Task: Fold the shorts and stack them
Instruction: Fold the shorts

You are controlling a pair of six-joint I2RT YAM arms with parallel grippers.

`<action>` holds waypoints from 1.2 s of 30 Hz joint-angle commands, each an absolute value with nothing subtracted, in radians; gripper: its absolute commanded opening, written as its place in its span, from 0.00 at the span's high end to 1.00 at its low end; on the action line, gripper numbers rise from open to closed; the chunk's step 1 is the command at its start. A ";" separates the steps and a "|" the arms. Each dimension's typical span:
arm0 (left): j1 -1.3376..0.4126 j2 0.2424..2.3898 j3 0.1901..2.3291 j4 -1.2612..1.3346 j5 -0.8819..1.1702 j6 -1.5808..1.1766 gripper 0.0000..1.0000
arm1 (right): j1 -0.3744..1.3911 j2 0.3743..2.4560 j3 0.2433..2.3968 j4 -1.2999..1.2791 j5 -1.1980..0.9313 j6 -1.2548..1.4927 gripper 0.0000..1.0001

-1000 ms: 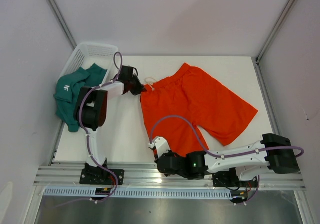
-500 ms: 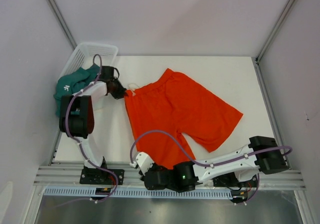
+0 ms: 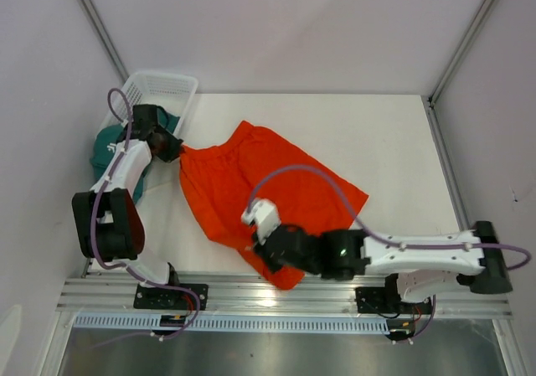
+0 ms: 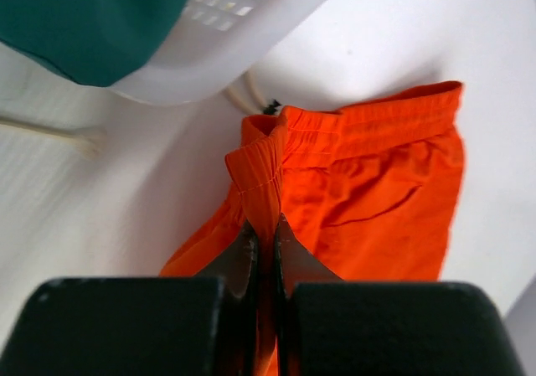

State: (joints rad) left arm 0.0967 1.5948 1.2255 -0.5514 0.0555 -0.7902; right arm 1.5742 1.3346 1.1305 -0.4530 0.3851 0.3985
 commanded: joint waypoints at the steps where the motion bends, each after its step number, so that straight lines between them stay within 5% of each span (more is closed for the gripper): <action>1: 0.083 1.557 1.295 -0.531 0.115 -0.899 1.00 | 1.392 1.128 1.109 -0.514 0.344 0.365 1.00; 16: -0.034 1.773 1.615 -0.540 0.062 -1.284 1.00 | 0.567 1.078 1.134 -0.511 -0.032 0.304 1.00; 36: -0.129 2.121 1.940 -0.373 -0.072 -1.450 1.00 | 0.241 1.390 1.065 -0.236 -0.150 0.411 1.00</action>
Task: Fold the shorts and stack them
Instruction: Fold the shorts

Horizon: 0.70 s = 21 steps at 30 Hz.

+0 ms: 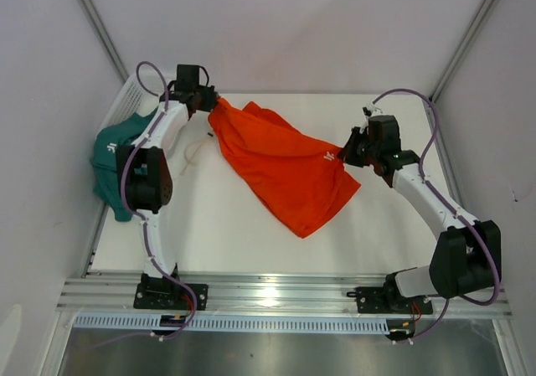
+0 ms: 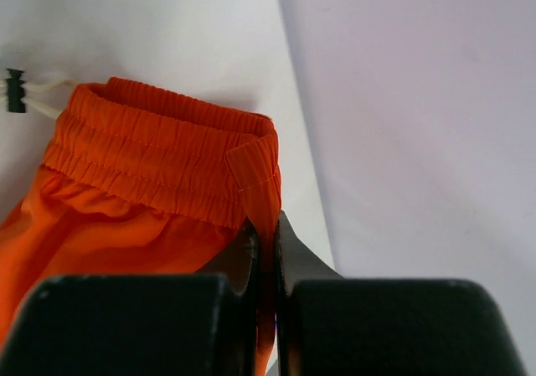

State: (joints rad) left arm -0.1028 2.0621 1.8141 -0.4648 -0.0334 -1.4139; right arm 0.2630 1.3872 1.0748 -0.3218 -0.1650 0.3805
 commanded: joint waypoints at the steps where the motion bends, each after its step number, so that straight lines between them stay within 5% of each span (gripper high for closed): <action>1: -0.135 2.143 1.960 -0.353 -0.071 -1.442 1.00 | 0.235 1.388 1.040 -0.227 -0.135 0.419 1.00; 7: -0.187 2.308 2.121 -0.239 -0.061 -1.428 0.97 | 0.172 1.393 0.951 -0.140 -0.089 0.475 1.00; 10: -0.210 2.367 2.150 -0.172 -0.046 -1.419 0.08 | 0.161 1.448 0.946 -0.133 -0.039 0.489 1.00; 11: -0.215 2.379 2.166 -0.187 -0.054 -1.420 0.01 | 0.160 1.485 0.948 -0.133 -0.023 0.500 1.00; 13: -0.221 2.393 2.195 -0.202 -0.067 -1.393 0.01 | 0.153 1.522 0.954 -0.135 0.000 0.514 0.92; 14: -0.221 2.393 2.201 -0.204 -0.064 -1.382 0.01 | 0.150 1.540 0.972 -0.156 0.032 0.529 0.61; 16: -0.219 2.376 2.206 -0.227 -0.078 -1.344 0.01 | 0.144 1.577 0.983 -0.175 0.054 0.535 0.39; 21: -0.206 2.257 2.184 -0.279 -0.147 -1.209 0.01 | 0.144 1.542 0.951 -0.175 0.093 0.552 0.34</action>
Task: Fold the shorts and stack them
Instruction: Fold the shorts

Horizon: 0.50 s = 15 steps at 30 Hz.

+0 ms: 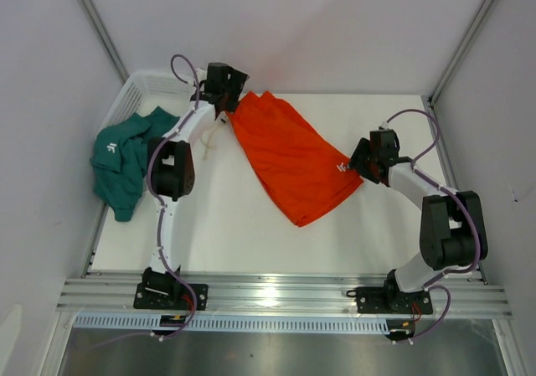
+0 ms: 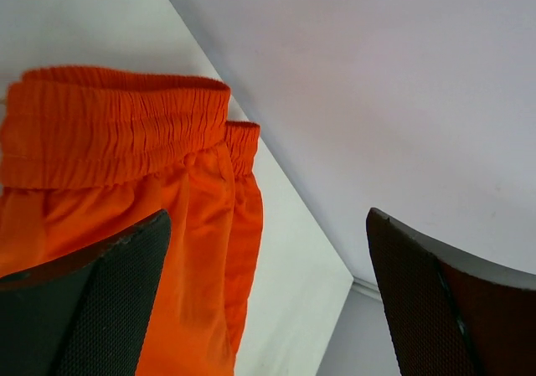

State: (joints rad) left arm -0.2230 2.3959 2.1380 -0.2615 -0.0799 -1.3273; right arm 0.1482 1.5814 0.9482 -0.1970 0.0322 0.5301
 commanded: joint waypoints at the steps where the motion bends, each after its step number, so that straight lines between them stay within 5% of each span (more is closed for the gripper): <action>1: -0.201 2.235 2.177 -0.284 -0.153 -1.194 0.01 | 0.144 1.536 0.948 -0.176 0.095 0.552 0.34; 9: -0.181 2.042 2.016 -0.379 -0.178 -0.980 0.01 | 0.146 1.483 0.899 -0.167 0.061 0.543 0.36; 15: -0.147 1.895 1.699 -0.309 -0.106 -0.977 0.01 | 0.144 1.557 0.920 -0.153 0.041 0.549 0.41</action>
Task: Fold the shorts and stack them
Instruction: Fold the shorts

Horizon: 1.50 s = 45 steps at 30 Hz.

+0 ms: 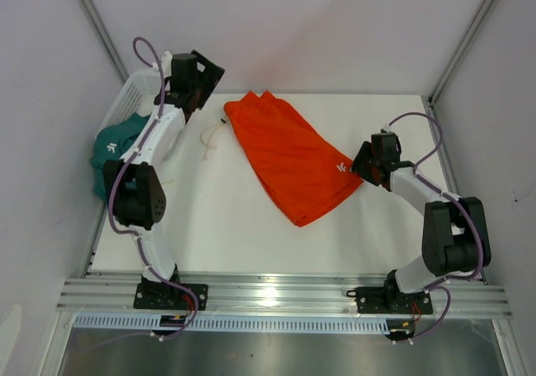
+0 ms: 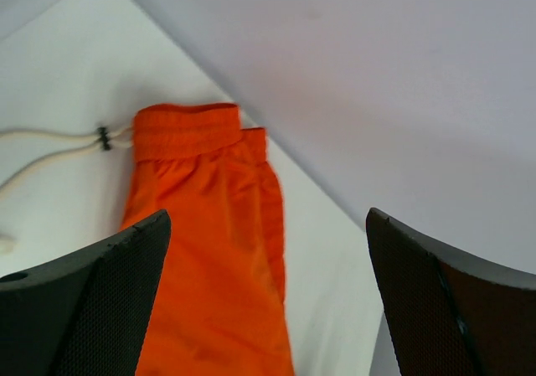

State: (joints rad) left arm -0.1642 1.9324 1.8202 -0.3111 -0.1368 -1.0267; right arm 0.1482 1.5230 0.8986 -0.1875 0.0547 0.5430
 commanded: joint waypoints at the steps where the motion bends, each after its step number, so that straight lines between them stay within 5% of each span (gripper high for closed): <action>1: -0.147 1.860 1.643 -0.270 -0.106 -0.974 0.01 | 0.144 1.569 0.928 -0.152 0.035 0.560 0.44; 7: -0.155 1.810 1.548 -0.255 -0.117 -0.901 0.01 | 0.150 1.598 0.894 -0.146 0.012 0.623 0.44; 18: -0.158 1.959 1.678 -0.344 -0.061 -0.801 0.01 | 0.164 1.687 0.887 -0.115 0.012 0.707 0.43; 24: -0.158 2.008 1.689 -0.331 -0.043 -0.793 0.01 | 0.166 1.743 0.925 -0.118 0.023 0.701 0.62; 28: -0.158 2.031 1.706 -0.316 -0.044 -0.781 0.01 | 0.144 1.717 0.910 -0.146 0.061 0.687 0.99; 45: -0.155 2.331 1.887 -0.177 0.069 -0.847 0.01 | 0.141 1.686 0.934 -0.189 0.112 0.635 1.00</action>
